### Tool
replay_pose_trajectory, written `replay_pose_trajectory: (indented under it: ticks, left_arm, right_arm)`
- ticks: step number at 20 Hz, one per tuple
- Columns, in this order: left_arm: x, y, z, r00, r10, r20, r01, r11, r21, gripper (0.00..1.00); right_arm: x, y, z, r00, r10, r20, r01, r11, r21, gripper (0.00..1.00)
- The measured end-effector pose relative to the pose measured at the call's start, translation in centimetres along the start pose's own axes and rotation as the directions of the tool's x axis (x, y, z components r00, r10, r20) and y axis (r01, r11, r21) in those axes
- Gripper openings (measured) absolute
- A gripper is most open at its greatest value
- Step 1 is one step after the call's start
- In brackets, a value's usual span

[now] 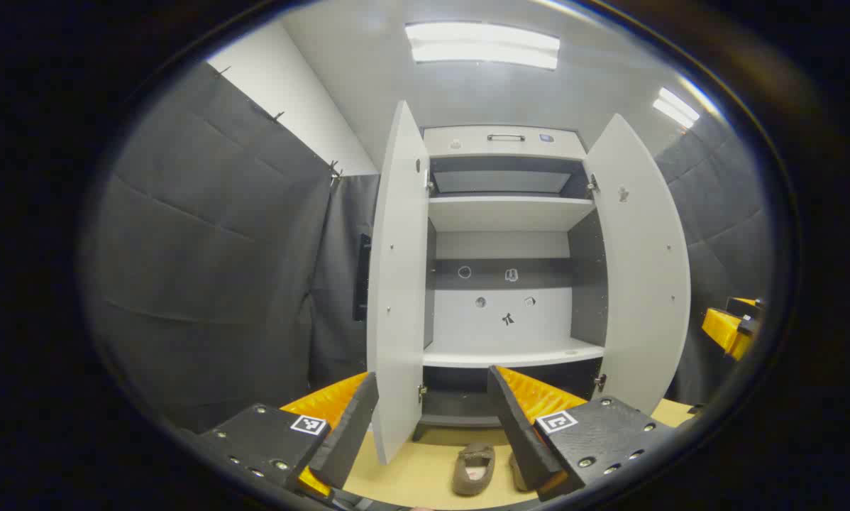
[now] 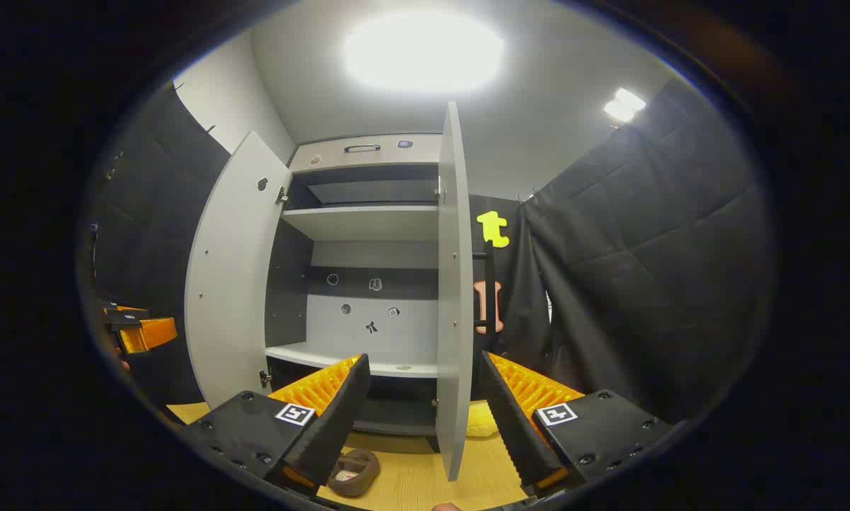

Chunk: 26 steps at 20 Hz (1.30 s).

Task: Grab one shoe with the right hand and put it into the shoe cabinet, grab the other shoe with the left hand and put it into the shoe cabinet; then close the right door with the right hand and the left door with the left hand.

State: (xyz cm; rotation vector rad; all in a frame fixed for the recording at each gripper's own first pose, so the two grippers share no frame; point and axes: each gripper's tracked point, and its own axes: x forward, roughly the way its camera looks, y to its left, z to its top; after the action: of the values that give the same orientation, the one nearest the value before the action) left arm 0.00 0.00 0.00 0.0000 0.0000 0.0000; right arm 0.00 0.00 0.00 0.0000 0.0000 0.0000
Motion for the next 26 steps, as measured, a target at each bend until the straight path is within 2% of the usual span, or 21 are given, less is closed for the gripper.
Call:
replay_pose_trajectory:
  ticks: [1,3,5,8,13,15,18,21,23,26]
  left_arm:
    - [0.0,0.1,0.1,1.0,0.002,0.004,-0.002,1.0,0.005,0.83]
    - [0.0,0.0,0.2,1.0,0.0,0.005,0.0,1.0,0.009,0.83]
    - [0.1,-0.1,0.2,1.0,-0.003,0.005,0.003,1.0,0.013,0.98]
    - [0.1,-0.6,0.1,1.0,-0.01,0.004,0.01,1.0,0.026,0.83]
    - [0.2,-1.3,0.2,1.0,-0.015,0.003,0.015,0.999,0.038,0.83]
    - [0.2,-1.6,0.2,1.0,-0.013,0.002,0.013,0.999,0.043,0.98]
    - [-0.1,-1.9,0.5,1.0,0.001,0.011,-0.002,0.999,0.052,0.98]
    - [-0.4,-2.0,0.5,1.0,0.015,0.014,-0.016,0.998,0.064,0.83]
    - [-0.7,-1.6,0.4,0.999,0.031,0.017,-0.032,0.996,0.088,0.98]
    - [-0.7,-0.7,0.1,0.999,0.05,0.012,-0.051,0.994,0.096,0.98]
  right_arm:
    - [0.1,0.1,-0.1,1.0,0.002,-0.001,-0.002,1.0,0.001,0.98]
    - [0.4,0.0,-0.2,1.0,0.006,-0.004,-0.006,1.0,0.003,0.98]
    - [0.5,-0.1,-0.4,1.0,0.0,-0.009,0.0,1.0,0.004,0.98]
    - [0.6,-0.4,-0.7,1.0,-0.004,-0.016,0.004,1.0,0.008,0.96]
    - [0.7,-1.1,-1.0,1.0,-0.01,-0.022,0.01,1.0,0.015,0.96]
    - [0.8,-1.1,-1.1,1.0,-0.003,-0.019,0.003,1.0,0.014,0.98]
    - [0.9,-0.8,-1.3,1.0,0.021,-0.017,-0.021,1.0,0.008,0.97]
    - [0.9,0.2,-1.9,0.998,0.065,-0.011,-0.065,0.998,0.021,0.96]
    - [1.2,1.1,-2.7,0.996,0.087,-0.016,-0.087,0.996,0.026,0.96]
    - [1.8,4.0,-4.4,0.987,0.149,-0.053,-0.147,0.988,0.04,0.98]
